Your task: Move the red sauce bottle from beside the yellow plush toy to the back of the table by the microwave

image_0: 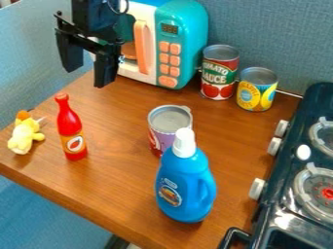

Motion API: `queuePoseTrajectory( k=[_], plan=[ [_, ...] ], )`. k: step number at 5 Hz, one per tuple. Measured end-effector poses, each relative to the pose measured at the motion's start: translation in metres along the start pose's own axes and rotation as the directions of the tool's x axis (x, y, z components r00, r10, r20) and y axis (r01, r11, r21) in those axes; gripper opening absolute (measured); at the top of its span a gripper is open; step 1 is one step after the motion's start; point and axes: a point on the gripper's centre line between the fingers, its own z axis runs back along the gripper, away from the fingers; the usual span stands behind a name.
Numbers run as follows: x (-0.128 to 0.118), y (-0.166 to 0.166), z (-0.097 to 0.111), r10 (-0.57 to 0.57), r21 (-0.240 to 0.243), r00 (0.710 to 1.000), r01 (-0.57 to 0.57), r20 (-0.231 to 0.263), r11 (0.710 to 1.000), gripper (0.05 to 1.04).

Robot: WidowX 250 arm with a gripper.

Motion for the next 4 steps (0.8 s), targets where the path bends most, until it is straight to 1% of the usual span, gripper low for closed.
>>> queuePoseTrajectory(
  k=[1,2,3,4],
  plan=[
    [-0.002,-0.001,-0.009,-0.002,-0.009,1.0,0.002,-0.031,1.0,0.999],
    [-0.004,-0.003,-0.015,-0.021,-0.015,0.999,0.02,-0.037,1.0,0.999],
    [-0.004,0.001,-0.014,-0.047,0.004,0.998,0.047,-0.039,0.999,0.999],
    [-0.002,0.009,-0.013,-0.083,0.044,0.996,0.084,-0.03,0.996,0.999]
  ],
)
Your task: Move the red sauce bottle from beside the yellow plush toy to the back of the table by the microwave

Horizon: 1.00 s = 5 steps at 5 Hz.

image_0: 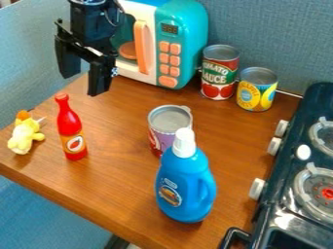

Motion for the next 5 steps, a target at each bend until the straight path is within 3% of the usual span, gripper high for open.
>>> queuePoseTrajectory(
  k=[1,5],
  plan=[
    [-0.009,0.019,-0.015,0.016,0.023,1.0,-0.016,0.007,1.0,0.999],
    [-0.02,0.014,-0.028,-0.007,-0.047,1.0,0.007,-0.017,0.999,0.999]
  ],
)
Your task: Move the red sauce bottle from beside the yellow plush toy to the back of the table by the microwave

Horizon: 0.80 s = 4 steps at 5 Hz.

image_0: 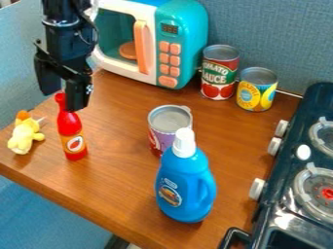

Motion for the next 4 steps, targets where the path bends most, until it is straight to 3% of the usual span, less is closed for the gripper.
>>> queuePoseTrajectory(
  k=[2,4],
  plan=[
    [-0.004,0.0027,-0.0081,0.02,0.019,0.999,-0.02,-0.038,1.0,0.963],
    [-0.0051,0.002,-0.0103,0.032,0.014,0.998,-0.031,-0.052,0.999,0.402]
  ],
)
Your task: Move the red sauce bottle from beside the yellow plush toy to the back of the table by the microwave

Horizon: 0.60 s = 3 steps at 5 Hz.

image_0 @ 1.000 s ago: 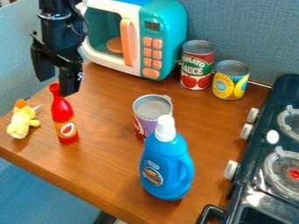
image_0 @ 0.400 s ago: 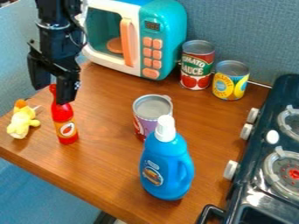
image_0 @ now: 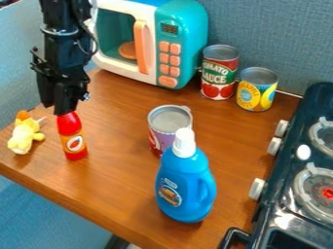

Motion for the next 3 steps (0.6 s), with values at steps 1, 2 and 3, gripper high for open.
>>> queuePoseTrajectory(
  k=[1,2,3],
  plan=[
    [0.001,-0.001,0.002,0.002,-0.008,1.0,-0.002,0.001,1.0,0.336],
    [0.007,0.001,0.012,-0.011,-0.022,1.0,0.011,0.021,1.0,0.336],
    [0.02,0.009,0.026,-0.003,-0.063,0.999,0.006,0.045,0.998,0.336]
  ],
)
